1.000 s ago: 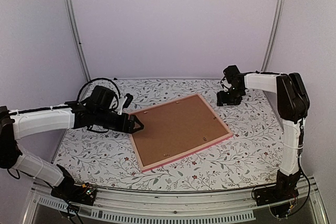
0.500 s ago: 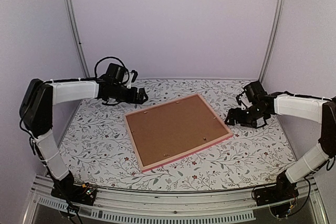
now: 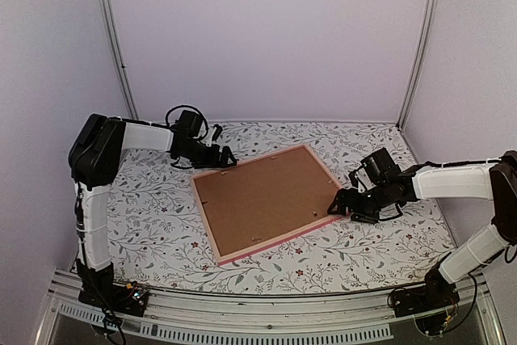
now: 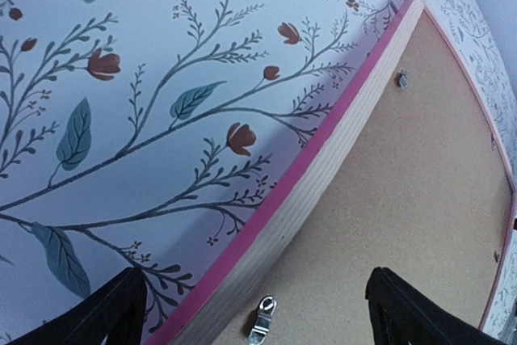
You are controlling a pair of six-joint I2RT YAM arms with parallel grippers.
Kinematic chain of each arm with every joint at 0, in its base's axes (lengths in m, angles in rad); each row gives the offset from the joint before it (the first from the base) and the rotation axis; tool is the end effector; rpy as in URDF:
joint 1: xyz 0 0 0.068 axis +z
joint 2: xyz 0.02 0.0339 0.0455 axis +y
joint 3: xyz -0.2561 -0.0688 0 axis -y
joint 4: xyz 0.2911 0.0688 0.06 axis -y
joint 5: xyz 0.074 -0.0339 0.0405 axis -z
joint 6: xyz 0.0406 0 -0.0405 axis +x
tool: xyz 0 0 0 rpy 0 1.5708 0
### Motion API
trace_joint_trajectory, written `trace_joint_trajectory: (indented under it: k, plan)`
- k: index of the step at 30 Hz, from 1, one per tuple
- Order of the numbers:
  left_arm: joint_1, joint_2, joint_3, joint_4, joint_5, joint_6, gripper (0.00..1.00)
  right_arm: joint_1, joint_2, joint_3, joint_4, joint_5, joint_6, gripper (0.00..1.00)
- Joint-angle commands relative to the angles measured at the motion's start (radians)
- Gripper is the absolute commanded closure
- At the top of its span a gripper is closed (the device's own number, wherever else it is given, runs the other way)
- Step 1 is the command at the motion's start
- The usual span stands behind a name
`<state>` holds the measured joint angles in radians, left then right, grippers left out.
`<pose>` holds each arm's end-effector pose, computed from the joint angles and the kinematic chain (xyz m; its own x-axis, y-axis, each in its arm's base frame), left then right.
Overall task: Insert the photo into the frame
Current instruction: Rotate the photo frame at the center of the board.
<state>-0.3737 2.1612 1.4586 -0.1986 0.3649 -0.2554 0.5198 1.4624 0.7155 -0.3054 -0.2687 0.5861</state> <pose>0.4537 -0.1935 0.0962 -0.8445 0.0777 -0.5298 0.3451 0.8356 -0.4275 0.2574 0.1597 0.1161 -0.9561 0.0673 -0.2853 -0.0771 0.8813 0.4662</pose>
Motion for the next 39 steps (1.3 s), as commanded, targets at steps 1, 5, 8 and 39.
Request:
trace_joint_trajectory:
  k: [1,5,8,39]
  plan:
    - [0.002,0.036,0.029,0.014,0.090,-0.006,0.05,0.008,0.043,0.001,0.078,-0.022,0.042,0.10]
    - [-0.002,0.038,-0.011,0.034,0.105,-0.024,0.14,0.009,0.072,0.012,0.099,-0.008,0.054,0.10]
    - [-0.008,0.008,-0.073,0.071,0.115,-0.046,0.18,0.008,0.084,0.027,0.107,0.015,0.059,0.10]
    - [-0.422,-0.688,-0.848,0.121,-0.013,-0.307,0.36,-0.030,0.642,0.727,-0.057,-0.124,-0.318,0.17]
